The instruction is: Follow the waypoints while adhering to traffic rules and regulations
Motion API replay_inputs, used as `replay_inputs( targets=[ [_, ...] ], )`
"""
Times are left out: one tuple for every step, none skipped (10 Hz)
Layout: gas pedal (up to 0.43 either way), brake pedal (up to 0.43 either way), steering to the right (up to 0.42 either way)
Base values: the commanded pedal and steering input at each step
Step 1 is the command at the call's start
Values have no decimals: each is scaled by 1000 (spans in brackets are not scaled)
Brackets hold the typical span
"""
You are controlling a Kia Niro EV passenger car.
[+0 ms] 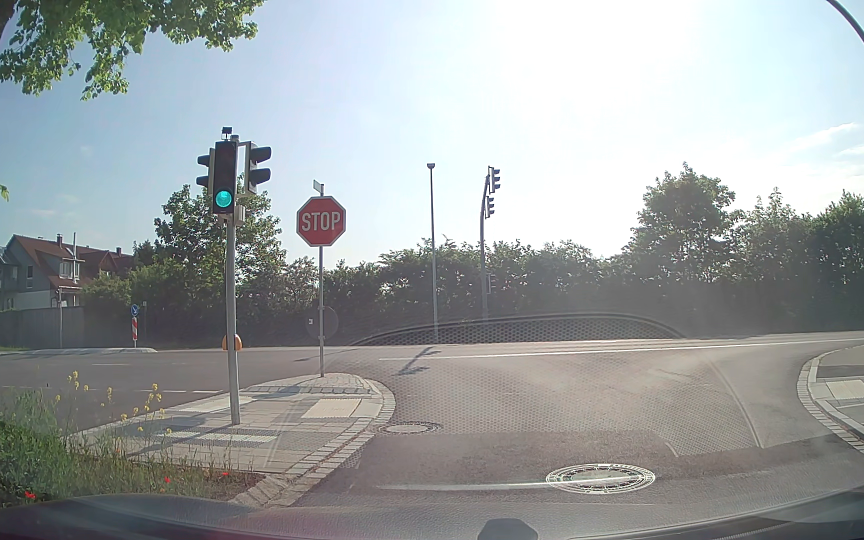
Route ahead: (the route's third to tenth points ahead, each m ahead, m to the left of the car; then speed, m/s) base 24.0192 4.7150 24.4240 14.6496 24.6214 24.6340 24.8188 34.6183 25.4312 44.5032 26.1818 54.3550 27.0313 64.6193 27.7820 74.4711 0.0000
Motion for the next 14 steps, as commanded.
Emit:
replay_inputs(
  targets=[
    [87, 0, 55],
    [138, 0, 66],
    [138, 0, 72],
    [138, 0, 72],
    [138, 0, 71],
    [150, 0, 68],
    [189, 0, 64],
    [209, 0, 57],
    [240, 0, 52],
    [240, 0, 51],
    [248, 0, 51],
    [248, 0, 51],
    [260, 0, 56],
    [260, 0, 62]
  ],
)
